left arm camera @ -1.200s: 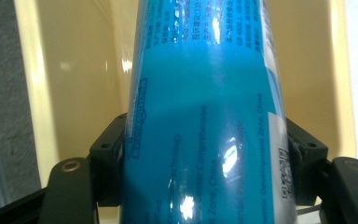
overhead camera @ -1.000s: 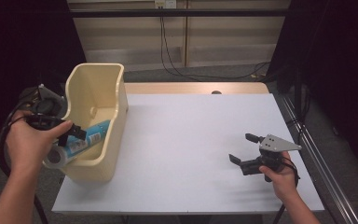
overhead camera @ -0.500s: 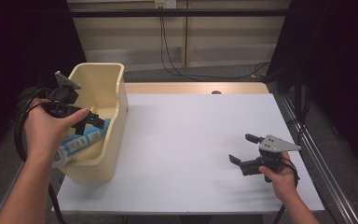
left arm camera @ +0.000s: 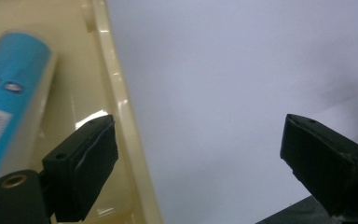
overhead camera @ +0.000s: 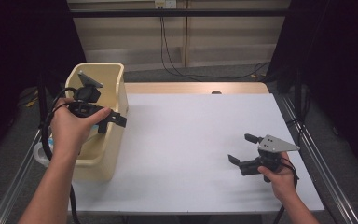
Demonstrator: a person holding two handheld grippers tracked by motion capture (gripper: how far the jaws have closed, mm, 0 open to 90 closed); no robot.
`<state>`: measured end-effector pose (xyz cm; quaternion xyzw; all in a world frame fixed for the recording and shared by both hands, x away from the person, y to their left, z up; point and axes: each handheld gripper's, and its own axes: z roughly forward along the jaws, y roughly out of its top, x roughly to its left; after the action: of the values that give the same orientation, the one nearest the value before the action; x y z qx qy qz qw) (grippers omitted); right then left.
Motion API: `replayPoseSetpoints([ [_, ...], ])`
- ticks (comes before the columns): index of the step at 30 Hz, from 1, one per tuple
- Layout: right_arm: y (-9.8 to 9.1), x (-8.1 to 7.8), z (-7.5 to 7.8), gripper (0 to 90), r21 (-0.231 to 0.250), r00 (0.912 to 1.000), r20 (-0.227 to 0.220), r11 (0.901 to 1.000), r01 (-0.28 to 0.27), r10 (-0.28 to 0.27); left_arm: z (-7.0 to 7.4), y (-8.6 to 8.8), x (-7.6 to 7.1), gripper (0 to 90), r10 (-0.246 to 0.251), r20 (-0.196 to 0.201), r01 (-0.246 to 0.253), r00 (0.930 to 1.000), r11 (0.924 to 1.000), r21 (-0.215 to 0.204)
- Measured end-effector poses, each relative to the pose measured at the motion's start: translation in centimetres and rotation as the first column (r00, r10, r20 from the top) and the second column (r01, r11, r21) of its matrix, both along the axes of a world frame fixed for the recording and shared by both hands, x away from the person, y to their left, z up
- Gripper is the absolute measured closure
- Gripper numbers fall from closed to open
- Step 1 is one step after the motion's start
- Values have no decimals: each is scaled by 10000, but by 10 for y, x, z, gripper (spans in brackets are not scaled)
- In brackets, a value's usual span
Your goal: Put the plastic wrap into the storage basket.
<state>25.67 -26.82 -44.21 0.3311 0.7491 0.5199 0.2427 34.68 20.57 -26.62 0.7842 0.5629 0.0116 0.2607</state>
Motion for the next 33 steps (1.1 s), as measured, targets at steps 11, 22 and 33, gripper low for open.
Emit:
replayPoseSetpoints([
  [11,-2,-3,1,10,41,10000,1,10000,77,-77,-10,-27,1,94,-418,195,421,9989,9990,-152],
  [22,-2,-3,0,10,-10,10000,-6,10000,64,-64,-24,-55,-1,93,-947,276,953,9951,9952,-239],
  [33,-3,-4,-1,10,-18,10000,22,10000,93,-93,-45,-78,1,94,-1448,-215,1448,9892,9895,-7],
])
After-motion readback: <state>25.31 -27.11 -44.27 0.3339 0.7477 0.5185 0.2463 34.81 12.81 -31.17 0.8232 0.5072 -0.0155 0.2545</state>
